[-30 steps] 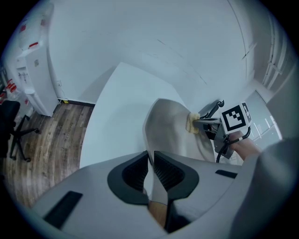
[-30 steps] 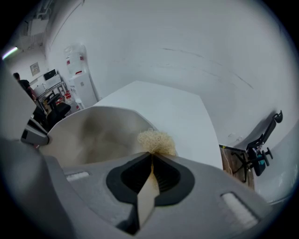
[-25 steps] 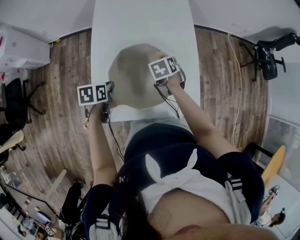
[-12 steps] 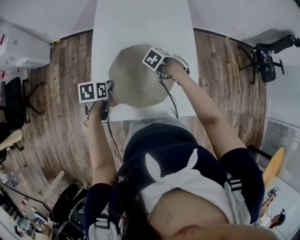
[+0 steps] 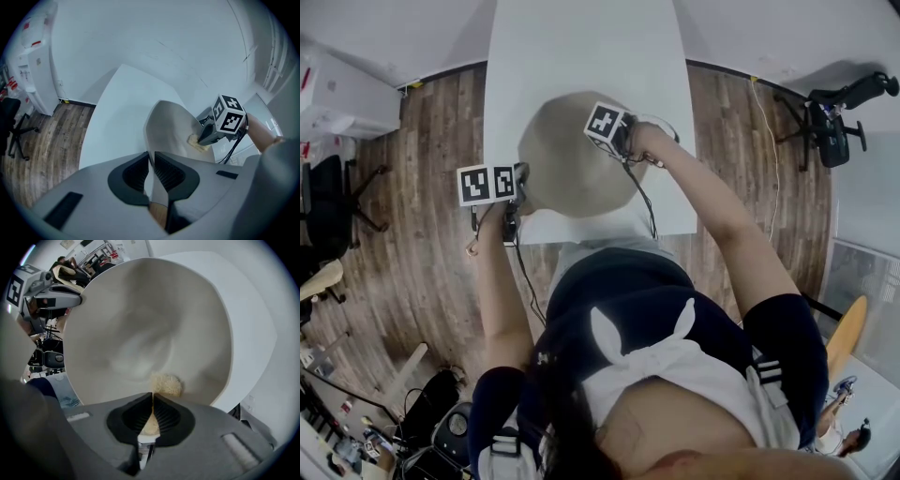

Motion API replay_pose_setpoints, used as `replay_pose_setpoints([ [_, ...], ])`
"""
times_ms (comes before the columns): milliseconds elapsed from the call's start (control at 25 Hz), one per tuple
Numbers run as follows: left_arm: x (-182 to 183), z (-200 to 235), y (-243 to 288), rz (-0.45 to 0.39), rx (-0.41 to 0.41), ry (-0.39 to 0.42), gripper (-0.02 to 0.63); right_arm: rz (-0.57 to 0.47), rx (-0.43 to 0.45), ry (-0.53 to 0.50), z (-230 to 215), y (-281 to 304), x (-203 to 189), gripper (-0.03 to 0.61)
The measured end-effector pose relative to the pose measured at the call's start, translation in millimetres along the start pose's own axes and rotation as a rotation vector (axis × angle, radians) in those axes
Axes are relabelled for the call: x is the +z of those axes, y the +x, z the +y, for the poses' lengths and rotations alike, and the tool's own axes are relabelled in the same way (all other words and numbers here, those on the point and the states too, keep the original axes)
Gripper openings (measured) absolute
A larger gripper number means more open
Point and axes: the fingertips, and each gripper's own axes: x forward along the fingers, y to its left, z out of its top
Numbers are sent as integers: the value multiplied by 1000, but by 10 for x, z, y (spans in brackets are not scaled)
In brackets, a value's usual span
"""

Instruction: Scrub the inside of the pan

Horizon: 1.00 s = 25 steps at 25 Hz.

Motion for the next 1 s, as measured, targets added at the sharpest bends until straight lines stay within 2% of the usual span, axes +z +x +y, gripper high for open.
replay_pose_setpoints([
  [120,-8,4,2,-1,-1,-2,46,8,59,-17,88,43,-36,8],
  [440,-11,10,3,-6,13,9,46,31,145,-72,266,102,-102,8],
  [680,5,15,-21,-4,12,5,46,23,281,-85,521,123,-116,6],
  [1000,22,13,14,-5,11,3,46,4,401,-111,771,160,-110,6],
])
